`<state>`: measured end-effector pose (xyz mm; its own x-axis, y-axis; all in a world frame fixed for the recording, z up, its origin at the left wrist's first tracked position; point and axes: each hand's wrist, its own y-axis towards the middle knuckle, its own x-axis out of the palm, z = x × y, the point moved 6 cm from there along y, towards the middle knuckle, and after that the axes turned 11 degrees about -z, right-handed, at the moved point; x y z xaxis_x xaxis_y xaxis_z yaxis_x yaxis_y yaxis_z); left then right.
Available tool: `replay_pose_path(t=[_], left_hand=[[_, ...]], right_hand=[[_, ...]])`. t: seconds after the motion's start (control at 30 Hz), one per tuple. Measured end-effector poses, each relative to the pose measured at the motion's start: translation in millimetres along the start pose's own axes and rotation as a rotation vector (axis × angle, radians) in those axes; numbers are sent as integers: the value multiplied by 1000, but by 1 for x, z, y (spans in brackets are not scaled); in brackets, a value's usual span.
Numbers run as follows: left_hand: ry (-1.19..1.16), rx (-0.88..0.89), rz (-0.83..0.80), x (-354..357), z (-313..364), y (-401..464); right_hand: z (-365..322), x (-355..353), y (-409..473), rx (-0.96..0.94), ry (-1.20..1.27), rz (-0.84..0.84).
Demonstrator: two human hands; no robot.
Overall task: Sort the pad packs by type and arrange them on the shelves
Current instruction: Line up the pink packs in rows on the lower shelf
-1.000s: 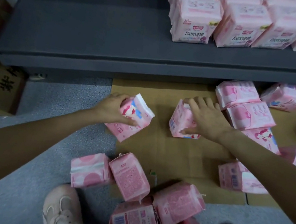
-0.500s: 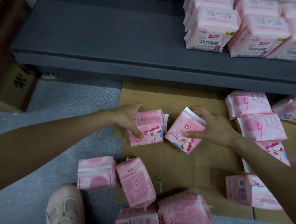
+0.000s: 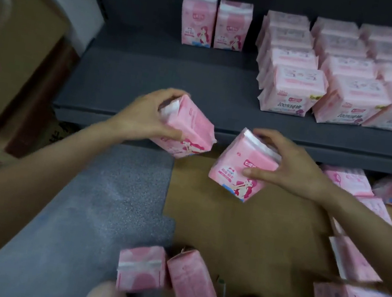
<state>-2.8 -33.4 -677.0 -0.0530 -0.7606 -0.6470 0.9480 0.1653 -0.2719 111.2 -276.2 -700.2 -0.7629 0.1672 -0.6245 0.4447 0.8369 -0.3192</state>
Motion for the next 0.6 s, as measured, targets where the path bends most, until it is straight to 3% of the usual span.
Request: replay_pose_path(t=[0.13, 0.3, 0.6], left_hand=[[362, 46, 22, -60, 7, 21], [380, 27, 193, -136, 4, 86], [749, 66, 90, -126, -6, 206]], right_hand=[[-55, -33, 41, -105, -214, 63], [-95, -80, 122, -87, -463, 223], [-71, -124, 245, 69, -599, 271]])
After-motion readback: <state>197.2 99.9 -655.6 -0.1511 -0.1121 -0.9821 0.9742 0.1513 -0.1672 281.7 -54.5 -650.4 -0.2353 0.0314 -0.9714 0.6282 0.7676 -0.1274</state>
